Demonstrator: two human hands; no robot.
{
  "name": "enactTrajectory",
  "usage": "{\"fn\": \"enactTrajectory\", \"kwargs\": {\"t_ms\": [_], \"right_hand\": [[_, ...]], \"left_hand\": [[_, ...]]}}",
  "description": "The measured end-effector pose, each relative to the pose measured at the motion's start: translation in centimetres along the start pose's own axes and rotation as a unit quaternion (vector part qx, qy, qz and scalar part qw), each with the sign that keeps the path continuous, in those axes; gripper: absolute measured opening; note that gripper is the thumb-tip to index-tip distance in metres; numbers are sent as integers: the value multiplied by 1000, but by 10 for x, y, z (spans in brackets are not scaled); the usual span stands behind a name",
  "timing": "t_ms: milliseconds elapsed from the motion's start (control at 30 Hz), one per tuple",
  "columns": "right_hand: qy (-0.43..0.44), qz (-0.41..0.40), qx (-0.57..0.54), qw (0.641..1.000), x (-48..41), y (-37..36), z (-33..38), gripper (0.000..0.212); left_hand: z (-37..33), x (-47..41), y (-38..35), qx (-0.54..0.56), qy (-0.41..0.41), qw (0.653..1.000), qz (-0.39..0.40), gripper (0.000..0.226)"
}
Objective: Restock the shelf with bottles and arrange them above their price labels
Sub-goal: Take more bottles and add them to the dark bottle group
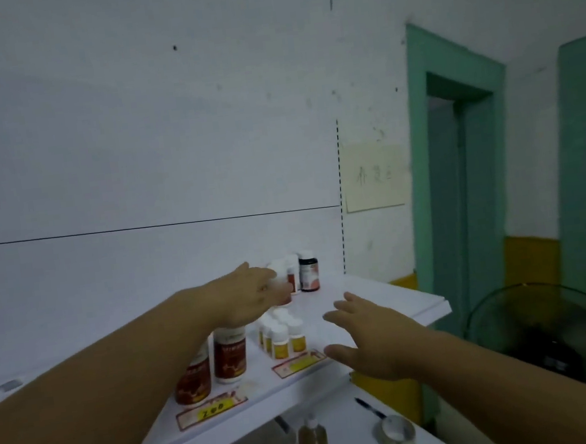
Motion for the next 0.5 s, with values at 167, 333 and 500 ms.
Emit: {"fn": "enactTrajectory", "kwargs": {"t_ms": [167, 333, 500], "right_hand": [[-9, 24, -12, 1000, -27, -11, -58, 63], [11, 67, 19, 998, -73, -18, -109, 62], [14, 49, 11, 999, -121, -22, -162, 60]], "left_hand": [[-10, -80, 9, -46, 31, 998, 23, 63], [-5, -153, 18, -133, 91, 984, 74, 60], [-9, -227, 13, -107, 120, 985, 69, 60]]}}
Point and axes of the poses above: each hand's wrist, its own x-axis away from the middle knuckle, its own y-axis out of the back of the hand, z = x × y, the point moved 6 cm from there along -x, towards the middle knuckle, and after that the axes turned 12 degrees about y, right-handed, at the moved point
